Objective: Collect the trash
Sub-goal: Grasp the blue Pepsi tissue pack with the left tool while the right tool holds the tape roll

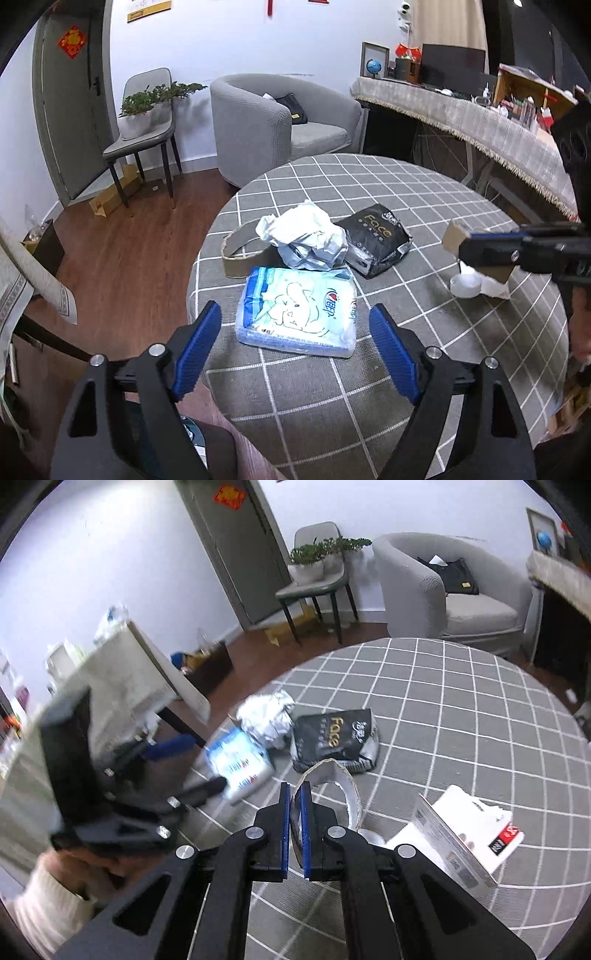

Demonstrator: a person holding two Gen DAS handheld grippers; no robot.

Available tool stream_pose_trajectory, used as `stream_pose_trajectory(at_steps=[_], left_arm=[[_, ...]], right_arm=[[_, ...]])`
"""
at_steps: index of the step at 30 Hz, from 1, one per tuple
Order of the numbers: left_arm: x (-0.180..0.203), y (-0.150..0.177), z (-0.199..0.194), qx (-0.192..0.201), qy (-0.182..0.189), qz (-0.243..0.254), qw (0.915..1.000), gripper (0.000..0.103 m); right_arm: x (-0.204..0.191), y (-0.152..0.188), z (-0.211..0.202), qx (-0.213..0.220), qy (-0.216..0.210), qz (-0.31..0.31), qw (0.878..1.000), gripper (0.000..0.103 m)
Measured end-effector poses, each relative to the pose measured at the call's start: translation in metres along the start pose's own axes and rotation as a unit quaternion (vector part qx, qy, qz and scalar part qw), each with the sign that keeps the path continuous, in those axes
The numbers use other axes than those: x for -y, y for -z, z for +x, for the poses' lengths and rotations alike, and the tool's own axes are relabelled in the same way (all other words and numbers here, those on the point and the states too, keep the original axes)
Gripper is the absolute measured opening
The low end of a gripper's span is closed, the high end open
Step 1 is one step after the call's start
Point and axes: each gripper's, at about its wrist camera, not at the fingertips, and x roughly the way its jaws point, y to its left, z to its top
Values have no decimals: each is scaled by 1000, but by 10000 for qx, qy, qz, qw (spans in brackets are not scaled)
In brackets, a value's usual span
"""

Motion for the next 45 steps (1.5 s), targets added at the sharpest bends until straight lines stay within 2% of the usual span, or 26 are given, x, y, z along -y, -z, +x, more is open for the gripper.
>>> stream_pose_trajectory(at_steps=[7,11,13,18,23,27,29,31,37,45], left_arm=[[6,2,14,-135,-43,104,9998,85],[6,2,17,-133,-70,105,9998,85],[4,2,17,-124,-67,82,9999,85],[4,-3,11,-7,-111,101,9999,85],[4,0,20,-133,-175,224,9995,85],[3,1,25,-167,-80,168,9997,87],[4,2,29,-204,-5,170,9996,80],[6,4,28,-161,-13,207,9997,77],[7,4,20,-126,24,169,9998,74],[-12,5,-5,59,-70,-301,9995,74]], right_arm=[[17,1,-2,214,-440,613,9969,5],[29,1,-4,404,-938,1093,9887,5],[32,3,-6,444,-1051,1210,9861,5],[30,1,-5,449,-1021,1233,9861,5],[27,0,-2,439,-1024,1165,9869,5],[22,0,3,397,-1031,1092,9879,5],[20,0,5,373,-1024,1081,9881,5],[18,-2,5,363,-1017,1059,9885,5],[6,-6,4,426,-1028,985,9889,5],[-14,-11,4,472,-974,771,9911,5]])
